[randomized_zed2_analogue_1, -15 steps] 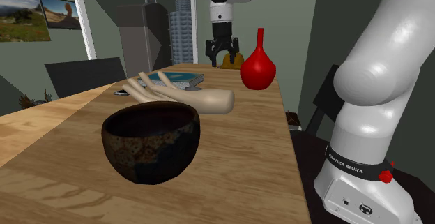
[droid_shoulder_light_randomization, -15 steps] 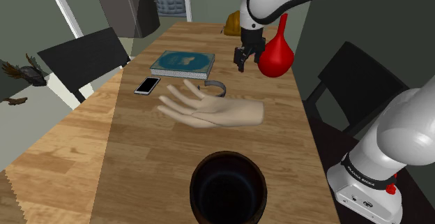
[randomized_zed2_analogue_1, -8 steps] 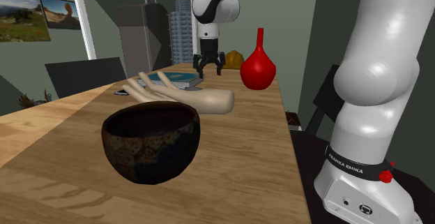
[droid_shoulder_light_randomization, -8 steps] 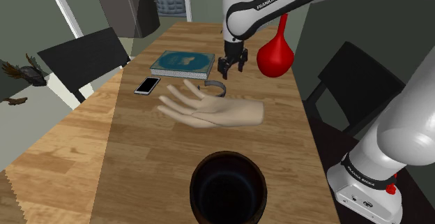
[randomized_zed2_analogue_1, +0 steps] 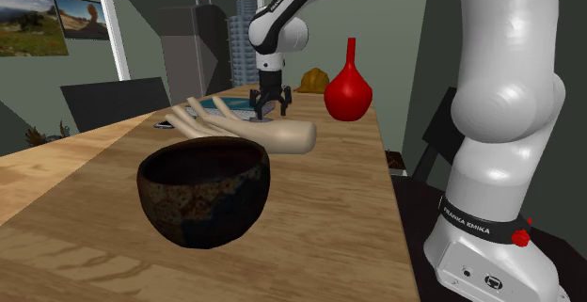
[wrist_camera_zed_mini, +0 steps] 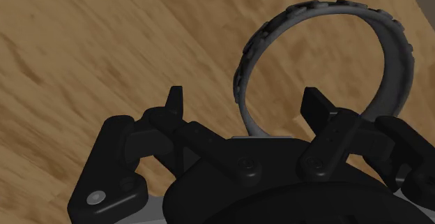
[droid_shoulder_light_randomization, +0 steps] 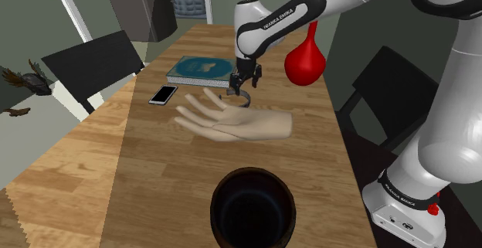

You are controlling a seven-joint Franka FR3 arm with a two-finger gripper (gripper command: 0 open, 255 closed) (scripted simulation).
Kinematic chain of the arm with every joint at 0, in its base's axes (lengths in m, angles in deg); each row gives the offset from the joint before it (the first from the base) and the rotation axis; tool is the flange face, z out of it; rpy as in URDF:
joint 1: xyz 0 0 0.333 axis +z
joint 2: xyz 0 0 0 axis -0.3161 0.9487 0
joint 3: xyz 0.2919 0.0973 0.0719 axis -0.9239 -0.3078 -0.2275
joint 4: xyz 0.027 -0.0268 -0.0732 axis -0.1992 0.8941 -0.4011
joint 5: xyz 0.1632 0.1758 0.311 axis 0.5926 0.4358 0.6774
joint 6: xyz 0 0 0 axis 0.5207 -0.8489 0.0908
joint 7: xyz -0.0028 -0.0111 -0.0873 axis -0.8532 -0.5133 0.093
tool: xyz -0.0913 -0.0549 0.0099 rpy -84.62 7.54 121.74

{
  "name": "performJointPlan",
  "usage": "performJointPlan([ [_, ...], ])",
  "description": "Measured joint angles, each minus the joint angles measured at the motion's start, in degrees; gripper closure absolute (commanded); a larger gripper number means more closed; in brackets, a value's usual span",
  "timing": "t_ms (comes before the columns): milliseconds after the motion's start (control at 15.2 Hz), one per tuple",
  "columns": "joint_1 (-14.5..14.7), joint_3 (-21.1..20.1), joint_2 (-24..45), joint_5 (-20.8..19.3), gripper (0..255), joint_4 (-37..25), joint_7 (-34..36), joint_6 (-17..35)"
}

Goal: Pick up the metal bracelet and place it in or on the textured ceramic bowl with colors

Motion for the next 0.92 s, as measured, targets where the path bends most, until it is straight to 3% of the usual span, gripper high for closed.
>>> performJointPlan([
  [726, 0.08, 0.15, 2.14, -0.40, 0, 0.73, 0.26, 2.90],
  [792, 0.08, 0.15, 2.14, -0.40, 255, 0.73, 0.26, 2.90],
  [924, 0.18, 0.02, 2.03, -0.33, 255, 0.64, 0.26, 2.93],
])
